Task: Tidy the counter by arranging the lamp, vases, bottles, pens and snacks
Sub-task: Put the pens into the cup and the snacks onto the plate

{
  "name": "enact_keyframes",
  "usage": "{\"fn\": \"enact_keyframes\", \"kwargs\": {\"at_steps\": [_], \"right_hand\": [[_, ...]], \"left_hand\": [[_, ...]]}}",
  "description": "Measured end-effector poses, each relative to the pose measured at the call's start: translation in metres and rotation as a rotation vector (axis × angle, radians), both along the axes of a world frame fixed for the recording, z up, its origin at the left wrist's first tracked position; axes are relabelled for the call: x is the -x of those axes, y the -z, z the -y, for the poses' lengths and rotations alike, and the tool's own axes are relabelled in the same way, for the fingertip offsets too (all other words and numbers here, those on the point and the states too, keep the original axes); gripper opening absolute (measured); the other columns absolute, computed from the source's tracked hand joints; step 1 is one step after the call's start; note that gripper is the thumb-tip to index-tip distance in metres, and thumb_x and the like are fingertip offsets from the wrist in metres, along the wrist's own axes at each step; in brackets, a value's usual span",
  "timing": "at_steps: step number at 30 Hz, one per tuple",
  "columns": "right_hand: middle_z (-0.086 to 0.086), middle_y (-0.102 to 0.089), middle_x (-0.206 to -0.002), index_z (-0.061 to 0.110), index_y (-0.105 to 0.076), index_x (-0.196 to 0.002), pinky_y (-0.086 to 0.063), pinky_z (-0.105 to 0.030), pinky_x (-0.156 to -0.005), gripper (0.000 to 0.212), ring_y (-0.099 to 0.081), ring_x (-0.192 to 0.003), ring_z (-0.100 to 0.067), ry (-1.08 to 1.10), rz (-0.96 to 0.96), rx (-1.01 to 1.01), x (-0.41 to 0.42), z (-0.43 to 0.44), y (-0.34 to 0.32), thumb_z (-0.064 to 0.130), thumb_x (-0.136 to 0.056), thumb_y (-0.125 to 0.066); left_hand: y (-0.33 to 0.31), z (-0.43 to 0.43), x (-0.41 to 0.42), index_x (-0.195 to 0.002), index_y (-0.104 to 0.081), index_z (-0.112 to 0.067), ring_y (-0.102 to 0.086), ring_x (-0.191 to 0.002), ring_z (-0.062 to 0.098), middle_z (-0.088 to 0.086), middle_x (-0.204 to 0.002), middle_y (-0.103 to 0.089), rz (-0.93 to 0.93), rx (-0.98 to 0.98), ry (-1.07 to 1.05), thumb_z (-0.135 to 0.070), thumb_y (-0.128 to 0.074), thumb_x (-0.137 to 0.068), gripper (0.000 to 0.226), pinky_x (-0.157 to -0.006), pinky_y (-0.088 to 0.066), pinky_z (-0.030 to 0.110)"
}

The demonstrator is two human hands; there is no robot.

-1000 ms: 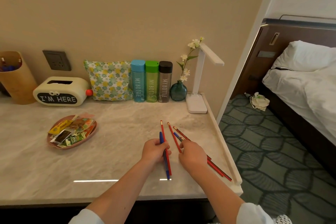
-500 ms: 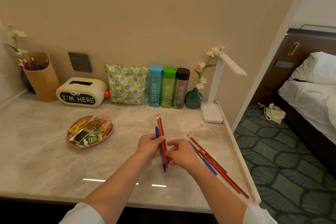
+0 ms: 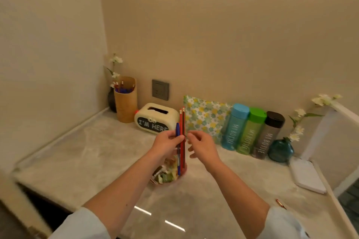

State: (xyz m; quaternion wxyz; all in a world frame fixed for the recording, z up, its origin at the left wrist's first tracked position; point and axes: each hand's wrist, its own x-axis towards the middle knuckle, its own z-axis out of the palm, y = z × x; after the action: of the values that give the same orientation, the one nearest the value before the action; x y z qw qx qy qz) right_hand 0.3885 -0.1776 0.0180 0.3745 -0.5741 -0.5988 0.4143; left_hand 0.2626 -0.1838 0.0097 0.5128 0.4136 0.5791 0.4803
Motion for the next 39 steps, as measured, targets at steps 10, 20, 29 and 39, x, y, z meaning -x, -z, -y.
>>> {"fn": "enact_keyframes", "kwargs": {"at_steps": [10, 20, 29, 39], "right_hand": [[0.009, -0.072, -0.084, 0.030, -0.071, -0.089, -0.053, -0.028, -0.068, 0.014, -0.064, -0.077, -0.008, -0.032, -0.225, -0.198, 0.171, -0.086, -0.060, 0.022, -0.092, -0.061], [0.006, -0.070, -0.092, 0.018, -0.069, -0.111, -0.053, -0.021, -0.068, 0.020, -0.065, -0.083, -0.004, -0.043, -0.228, -0.307, 0.275, -0.169, -0.106, 0.025, -0.094, -0.060], [0.003, -0.071, -0.100, 0.021, -0.069, -0.112, -0.053, -0.021, -0.073, 0.021, -0.066, -0.093, -0.008, -0.023, -0.145, -0.302, 0.309, -0.225, -0.096, 0.026, -0.095, -0.058], [0.008, -0.072, -0.096, 0.024, -0.073, -0.108, -0.055, -0.033, -0.082, 0.021, -0.065, -0.092, -0.010, -0.066, 0.136, -0.212, 0.311, -0.234, -0.026, 0.023, -0.096, -0.056]], "left_hand": [[-0.059, -0.076, 0.171, -0.117, -0.065, -0.018, -0.067, -0.096, 0.017, 0.002, -0.102, -0.071, -0.179, -0.159, 0.054, -0.018, -0.061, -0.092, 0.025, -0.080, -0.056, 0.032], [-0.110, -0.161, 0.280, -0.111, -0.069, -0.020, -0.067, -0.096, 0.012, -0.005, -0.103, -0.073, -0.393, -0.379, 0.022, -0.022, -0.066, -0.088, 0.023, -0.088, -0.053, 0.031], [-0.095, -0.220, 0.311, -0.102, -0.072, -0.027, -0.064, -0.084, 0.010, -0.009, -0.091, -0.071, -0.551, -0.499, -0.029, -0.026, -0.067, -0.087, 0.016, -0.074, -0.051, 0.026], [-0.021, -0.232, 0.320, -0.098, -0.072, -0.041, -0.065, -0.086, 0.006, -0.017, -0.089, -0.071, -0.781, -0.313, -0.054, -0.044, -0.072, -0.078, 0.021, -0.074, -0.056, 0.036]]}}
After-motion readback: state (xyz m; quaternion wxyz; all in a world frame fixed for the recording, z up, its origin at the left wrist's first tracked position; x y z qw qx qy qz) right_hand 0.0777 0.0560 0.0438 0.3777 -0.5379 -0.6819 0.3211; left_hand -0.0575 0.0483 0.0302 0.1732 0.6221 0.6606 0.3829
